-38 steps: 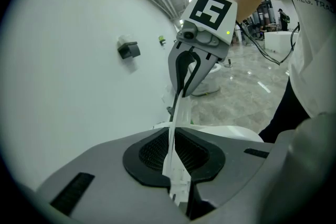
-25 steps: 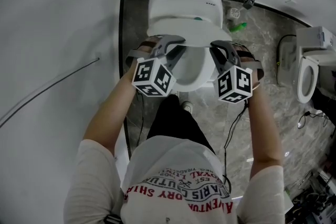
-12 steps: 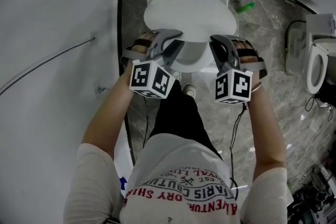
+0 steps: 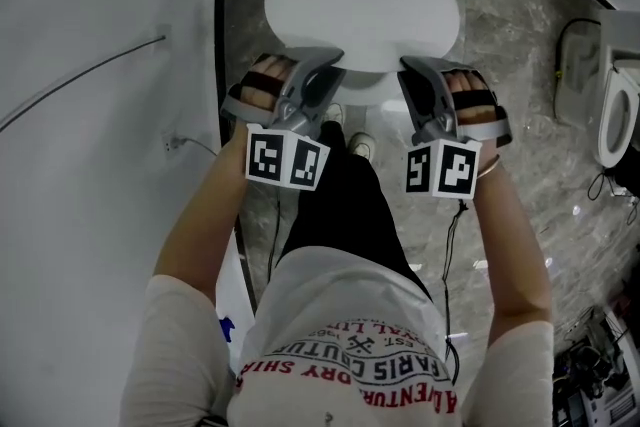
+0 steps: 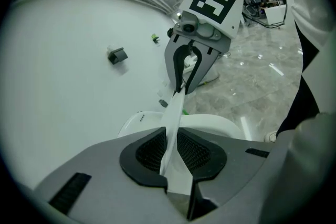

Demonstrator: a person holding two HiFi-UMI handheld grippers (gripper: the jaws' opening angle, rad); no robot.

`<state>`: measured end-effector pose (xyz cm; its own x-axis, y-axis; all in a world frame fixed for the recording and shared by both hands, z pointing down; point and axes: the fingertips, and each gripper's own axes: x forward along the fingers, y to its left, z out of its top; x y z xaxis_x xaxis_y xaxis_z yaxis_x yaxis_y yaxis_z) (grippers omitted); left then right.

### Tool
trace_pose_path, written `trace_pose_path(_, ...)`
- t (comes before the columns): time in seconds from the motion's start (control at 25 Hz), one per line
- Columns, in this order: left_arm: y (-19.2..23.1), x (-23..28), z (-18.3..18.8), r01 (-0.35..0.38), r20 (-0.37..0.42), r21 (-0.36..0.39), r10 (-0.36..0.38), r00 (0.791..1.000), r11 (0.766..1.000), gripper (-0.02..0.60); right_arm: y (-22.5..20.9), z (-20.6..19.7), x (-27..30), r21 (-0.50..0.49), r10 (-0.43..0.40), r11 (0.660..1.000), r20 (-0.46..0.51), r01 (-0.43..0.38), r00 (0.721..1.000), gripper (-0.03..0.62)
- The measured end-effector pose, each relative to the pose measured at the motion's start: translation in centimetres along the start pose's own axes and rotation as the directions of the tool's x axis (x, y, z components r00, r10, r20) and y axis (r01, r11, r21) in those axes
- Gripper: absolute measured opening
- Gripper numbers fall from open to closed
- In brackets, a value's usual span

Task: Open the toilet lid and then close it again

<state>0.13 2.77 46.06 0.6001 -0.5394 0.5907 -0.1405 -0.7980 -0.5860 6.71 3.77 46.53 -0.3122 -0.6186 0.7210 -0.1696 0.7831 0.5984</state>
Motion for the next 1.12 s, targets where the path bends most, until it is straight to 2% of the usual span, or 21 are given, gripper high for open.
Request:
trace_pose_path(0.24, -4.4, 0.5, -1.4, -0.041, -0.036, 0.059, 0.043, 0.998, 0.997, 0.067, 4.5, -0.9, 0.9, -0.039, -0.041, 0.998, -0.008, 0.040, 0.999, 0.034)
trace_pose_path(0.4, -7.6, 0.9, -2.6, -0.024, -0.070, 0.082, 0.030, 0.997, 0.996, 0.077, 7.8, -1.5, 1.7, -0.083, -0.074, 0.994, -0.021, 0.072, 0.997, 0.034)
trace_pose_path(0.6, -11.3, 1.7, -4.3, -0.011, -0.116, 0.155, 0.030, 0.993, 0.988, 0.081, 11.5, -2.2, 3.0, -0.097, -0.088, 0.992, -0.029, 0.085, 0.996, 0.034)
trace_pose_path(1.0, -16.4, 3.6, -7.5, 0.015, -0.167, 0.159, 0.012, 0.986, 0.987, 0.097, 16.8, -3.4, 6.1, -0.135, -0.079, 0.988, -0.068, 0.070, 0.995, 0.041)
trace_pose_path(1.12, -18.0, 4.0, -8.2, 0.035, -0.172, 0.129, -0.012, 0.985, 0.991, 0.100, 18.4, -3.7, 6.8, -0.133, -0.074, 0.989, -0.079, 0.063, 0.994, 0.044)
